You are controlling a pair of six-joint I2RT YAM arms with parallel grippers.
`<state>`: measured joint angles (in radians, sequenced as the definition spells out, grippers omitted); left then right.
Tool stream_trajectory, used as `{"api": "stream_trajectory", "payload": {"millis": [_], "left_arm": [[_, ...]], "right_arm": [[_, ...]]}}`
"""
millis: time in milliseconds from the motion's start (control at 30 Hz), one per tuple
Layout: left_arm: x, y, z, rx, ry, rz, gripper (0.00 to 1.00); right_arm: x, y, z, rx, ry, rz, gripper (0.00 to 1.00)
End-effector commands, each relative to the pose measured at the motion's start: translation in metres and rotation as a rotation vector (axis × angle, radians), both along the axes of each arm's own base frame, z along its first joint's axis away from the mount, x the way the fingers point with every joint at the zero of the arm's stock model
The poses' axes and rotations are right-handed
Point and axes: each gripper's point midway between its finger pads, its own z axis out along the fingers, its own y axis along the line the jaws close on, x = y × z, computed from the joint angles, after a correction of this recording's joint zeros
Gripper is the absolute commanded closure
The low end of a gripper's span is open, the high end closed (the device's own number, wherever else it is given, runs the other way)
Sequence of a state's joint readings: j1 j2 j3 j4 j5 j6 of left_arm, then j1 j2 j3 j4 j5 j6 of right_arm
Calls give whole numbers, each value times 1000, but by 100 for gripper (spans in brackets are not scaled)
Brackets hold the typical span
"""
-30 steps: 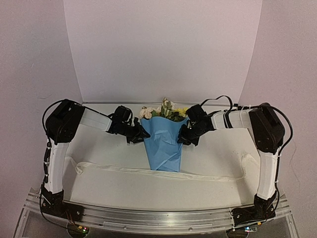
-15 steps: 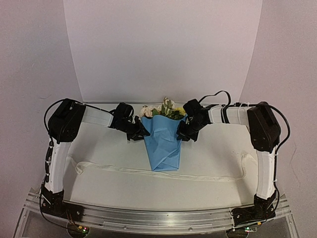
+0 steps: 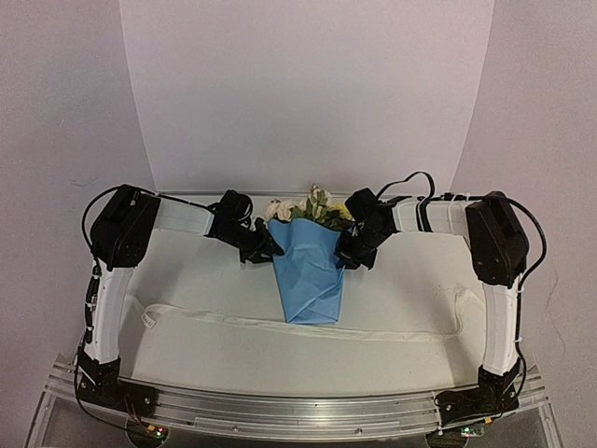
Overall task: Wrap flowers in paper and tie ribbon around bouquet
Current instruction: Move the folded bouquet to the ribbon.
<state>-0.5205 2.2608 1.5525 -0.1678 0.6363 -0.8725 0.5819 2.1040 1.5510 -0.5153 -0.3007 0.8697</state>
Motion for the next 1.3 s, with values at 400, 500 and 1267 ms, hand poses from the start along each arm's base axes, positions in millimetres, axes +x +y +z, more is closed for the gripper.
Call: {"api": "stream_trajectory", "payload": {"millis": [400, 500, 1267], "left_arm": [[10, -6, 35, -61, -39, -12, 75], [4, -4, 35, -63, -33, -12, 74], [-63, 15, 51, -74, -23, -3, 75]], "right_arm": [[-3, -1, 23, -7, -10, -28, 100], [-11, -1, 23, -14, -7, -25, 100], [-80, 2, 17, -93, -10, -55, 100]]}}
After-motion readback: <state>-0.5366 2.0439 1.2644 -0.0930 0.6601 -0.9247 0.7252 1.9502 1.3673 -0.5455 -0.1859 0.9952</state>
